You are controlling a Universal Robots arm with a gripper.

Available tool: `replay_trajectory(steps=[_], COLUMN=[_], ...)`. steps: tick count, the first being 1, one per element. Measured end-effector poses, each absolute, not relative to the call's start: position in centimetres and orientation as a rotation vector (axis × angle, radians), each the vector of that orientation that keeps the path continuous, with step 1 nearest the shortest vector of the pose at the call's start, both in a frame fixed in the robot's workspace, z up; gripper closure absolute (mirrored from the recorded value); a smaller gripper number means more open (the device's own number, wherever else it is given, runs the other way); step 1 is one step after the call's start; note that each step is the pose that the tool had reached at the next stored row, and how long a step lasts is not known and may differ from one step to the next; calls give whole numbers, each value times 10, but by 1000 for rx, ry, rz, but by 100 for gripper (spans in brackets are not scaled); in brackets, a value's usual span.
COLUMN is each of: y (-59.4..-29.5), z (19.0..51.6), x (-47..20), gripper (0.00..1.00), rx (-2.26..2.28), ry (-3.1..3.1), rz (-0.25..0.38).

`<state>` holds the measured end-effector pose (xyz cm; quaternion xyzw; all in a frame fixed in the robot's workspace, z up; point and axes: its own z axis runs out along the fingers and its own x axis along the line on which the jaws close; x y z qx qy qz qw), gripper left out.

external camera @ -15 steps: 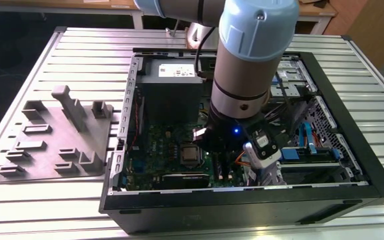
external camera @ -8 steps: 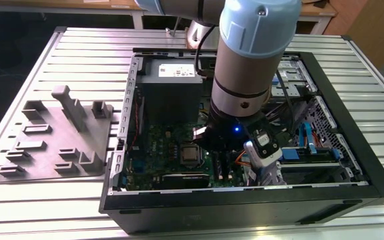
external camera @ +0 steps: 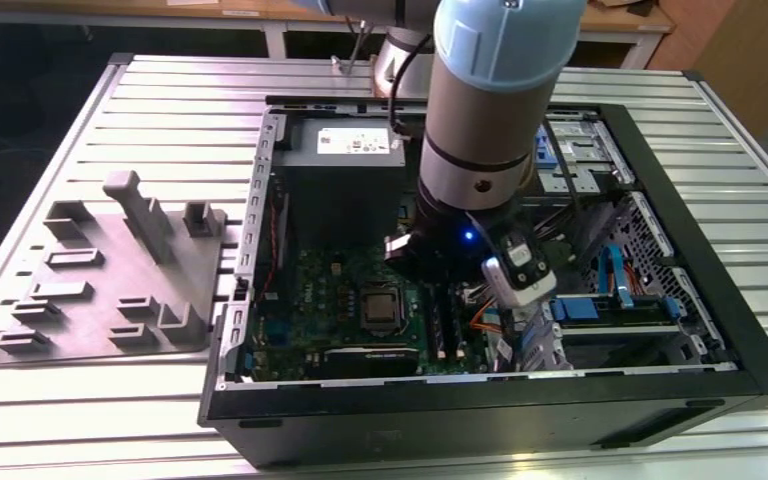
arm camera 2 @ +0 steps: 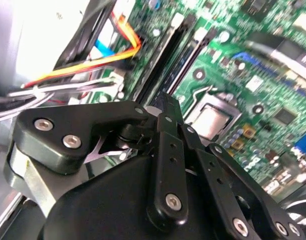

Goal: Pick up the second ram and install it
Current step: 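Press down the second ram until it locks into place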

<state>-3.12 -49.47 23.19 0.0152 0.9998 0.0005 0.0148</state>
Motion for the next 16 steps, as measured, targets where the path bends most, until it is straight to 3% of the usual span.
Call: replay_trajectory(steps=[16], y=[-487], z=[242], x=[-31], gripper=[90], rx=[48], ry=[3112], rz=[5])
